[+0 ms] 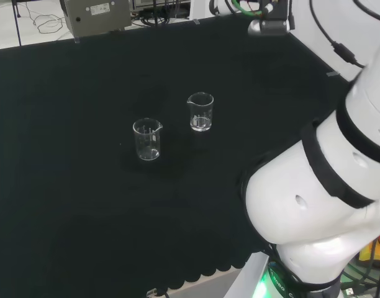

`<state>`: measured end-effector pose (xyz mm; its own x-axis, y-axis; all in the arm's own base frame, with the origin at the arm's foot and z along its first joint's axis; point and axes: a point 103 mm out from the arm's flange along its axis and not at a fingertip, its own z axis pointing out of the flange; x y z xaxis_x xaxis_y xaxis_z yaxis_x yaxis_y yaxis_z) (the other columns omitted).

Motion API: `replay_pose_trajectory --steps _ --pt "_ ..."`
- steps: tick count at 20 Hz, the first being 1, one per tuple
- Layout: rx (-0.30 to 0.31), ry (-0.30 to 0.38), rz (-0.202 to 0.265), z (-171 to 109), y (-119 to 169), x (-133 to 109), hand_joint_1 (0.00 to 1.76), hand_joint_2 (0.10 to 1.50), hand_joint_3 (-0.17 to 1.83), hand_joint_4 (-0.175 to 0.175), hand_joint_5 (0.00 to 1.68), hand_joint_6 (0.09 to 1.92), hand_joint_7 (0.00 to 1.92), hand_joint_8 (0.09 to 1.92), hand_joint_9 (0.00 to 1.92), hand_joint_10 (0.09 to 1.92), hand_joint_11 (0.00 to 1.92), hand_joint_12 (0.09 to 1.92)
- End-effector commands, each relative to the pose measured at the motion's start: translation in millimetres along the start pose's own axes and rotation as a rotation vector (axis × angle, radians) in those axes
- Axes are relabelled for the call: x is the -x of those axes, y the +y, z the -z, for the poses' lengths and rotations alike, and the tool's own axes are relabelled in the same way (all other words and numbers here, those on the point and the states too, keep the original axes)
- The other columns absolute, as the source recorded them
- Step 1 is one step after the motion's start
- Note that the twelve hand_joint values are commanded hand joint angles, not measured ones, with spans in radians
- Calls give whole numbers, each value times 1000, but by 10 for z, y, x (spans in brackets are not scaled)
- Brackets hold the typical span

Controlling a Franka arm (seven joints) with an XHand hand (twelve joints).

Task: Pick up the beaker on the right.

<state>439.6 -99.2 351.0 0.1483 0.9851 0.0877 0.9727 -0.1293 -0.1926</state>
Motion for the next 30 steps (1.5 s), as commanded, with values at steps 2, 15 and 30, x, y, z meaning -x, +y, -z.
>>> replay_pose_trajectory --steps 2,15,30 --pt "19 111 40 -551 550 261 222 1239 234 -48 326 114 29 558 161 678 0 1271" --pt "-80 182 71 -1327 692 466 667 924 219 -48 344 87 107 624 289 701 0 1387" --pt "-200 209 129 -1703 786 330 819 587 576 -43 403 87 158 659 341 695 37 1414"
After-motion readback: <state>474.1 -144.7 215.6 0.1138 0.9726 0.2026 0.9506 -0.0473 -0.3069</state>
